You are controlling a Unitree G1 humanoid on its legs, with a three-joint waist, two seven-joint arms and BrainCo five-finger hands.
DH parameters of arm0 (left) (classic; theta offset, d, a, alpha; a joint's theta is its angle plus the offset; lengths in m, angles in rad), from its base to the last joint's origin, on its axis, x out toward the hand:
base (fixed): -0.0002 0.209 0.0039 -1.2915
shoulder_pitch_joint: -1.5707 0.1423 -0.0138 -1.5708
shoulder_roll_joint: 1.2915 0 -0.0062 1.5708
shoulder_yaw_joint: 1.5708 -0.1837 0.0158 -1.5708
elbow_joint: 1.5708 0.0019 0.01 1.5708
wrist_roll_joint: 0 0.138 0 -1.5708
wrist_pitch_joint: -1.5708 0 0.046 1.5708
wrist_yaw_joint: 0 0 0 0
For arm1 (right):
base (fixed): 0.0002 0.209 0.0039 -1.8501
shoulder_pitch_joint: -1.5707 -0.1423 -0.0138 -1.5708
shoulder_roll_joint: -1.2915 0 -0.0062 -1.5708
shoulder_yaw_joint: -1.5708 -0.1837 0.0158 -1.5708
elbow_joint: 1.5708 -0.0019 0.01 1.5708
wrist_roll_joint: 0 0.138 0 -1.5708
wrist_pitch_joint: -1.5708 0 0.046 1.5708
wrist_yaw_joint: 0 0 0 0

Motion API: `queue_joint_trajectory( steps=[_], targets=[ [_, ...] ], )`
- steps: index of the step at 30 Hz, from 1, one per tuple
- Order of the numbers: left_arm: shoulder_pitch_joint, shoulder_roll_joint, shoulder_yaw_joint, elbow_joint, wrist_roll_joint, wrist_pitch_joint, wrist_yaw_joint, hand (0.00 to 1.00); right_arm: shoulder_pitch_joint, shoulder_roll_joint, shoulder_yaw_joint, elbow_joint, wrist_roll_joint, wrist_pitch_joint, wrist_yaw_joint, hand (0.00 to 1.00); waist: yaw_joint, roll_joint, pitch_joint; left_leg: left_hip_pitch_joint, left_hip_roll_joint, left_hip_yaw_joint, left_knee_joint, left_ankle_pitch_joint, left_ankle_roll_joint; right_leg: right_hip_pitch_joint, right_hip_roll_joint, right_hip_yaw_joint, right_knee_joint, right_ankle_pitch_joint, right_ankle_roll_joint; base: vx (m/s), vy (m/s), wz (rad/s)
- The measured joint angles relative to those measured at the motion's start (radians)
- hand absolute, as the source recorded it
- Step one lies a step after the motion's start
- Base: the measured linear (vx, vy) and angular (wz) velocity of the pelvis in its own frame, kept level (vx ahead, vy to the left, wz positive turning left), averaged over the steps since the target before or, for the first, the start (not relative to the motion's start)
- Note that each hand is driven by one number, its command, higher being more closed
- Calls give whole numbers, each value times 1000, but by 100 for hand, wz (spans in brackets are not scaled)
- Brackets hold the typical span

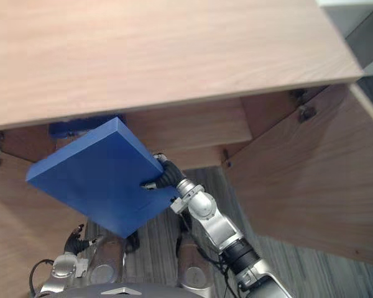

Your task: Walk over to the cabinet, pick up the folder, carry it to the office cabinet, place the folder inside the office cabinet, then close the office cabinet door

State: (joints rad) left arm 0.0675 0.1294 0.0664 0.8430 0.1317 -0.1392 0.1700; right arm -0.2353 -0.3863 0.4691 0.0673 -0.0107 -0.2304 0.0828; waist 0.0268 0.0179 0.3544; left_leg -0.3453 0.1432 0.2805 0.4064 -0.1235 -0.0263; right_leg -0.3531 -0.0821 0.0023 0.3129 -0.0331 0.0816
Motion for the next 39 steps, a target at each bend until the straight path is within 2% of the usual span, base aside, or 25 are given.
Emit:
queue_joint_trajectory(
  steps=[5,8,9,13,19,23,31,39],
  targets=[
    [-42,11,-17,-34,-22,-2,1,0,-28,-12,-29,29,6,12,-10,100,4,13,71,-156,17,-11,102,-12,8,-158,-4,-2,112,-22,-10,-135,9,3],
    [-75,10,-28,-97,-25,-5,1,0,-56,18,-84,25,17,17,-53,100,6,26,99,-272,26,-33,167,-18,18,-273,-18,-23,192,-44,-8,-131,-19,13],
    [-90,9,-26,-137,-34,-6,4,0,-83,41,-120,15,41,20,-86,100,12,31,107,-337,38,-38,198,-19,19,-336,-20,-36,227,-49,-15,-105,-36,6],
    [-119,-6,-5,-225,-65,-15,11,0,-165,79,-188,-54,111,21,-144,100,29,34,131,-436,55,-52,247,-19,19,-433,-24,-59,284,-59,-26,-67,-46,1],
    [-185,-79,10,-331,-111,-37,22,0,-355,98,-326,-72,236,17,-243,100,44,33,157,-609,59,-95,335,-19,20,-595,-47,-96,410,-94,-36,-12,-39,17],
    [-219,-82,17,-372,-125,-39,25,0,-454,97,-378,-41,317,17,-301,100,60,33,166,-705,67,-113,405,-29,22,-691,-53,-96,498,-124,-40,28,-32,8],
    [-244,-79,49,-403,-145,-38,44,0,-569,100,-462,39,438,14,-398,100,72,31,167,-800,86,-141,525,-74,19,-777,-53,-99,614,-179,-39,-3,-12,-1],
    [-256,-69,51,-431,-151,-32,62,0,-693,114,-504,172,569,11,-436,100,71,32,167,-844,99,-149,599,-99,20,-820,-53,-94,682,-197,-44,-20,-17,-3]
  ],
)
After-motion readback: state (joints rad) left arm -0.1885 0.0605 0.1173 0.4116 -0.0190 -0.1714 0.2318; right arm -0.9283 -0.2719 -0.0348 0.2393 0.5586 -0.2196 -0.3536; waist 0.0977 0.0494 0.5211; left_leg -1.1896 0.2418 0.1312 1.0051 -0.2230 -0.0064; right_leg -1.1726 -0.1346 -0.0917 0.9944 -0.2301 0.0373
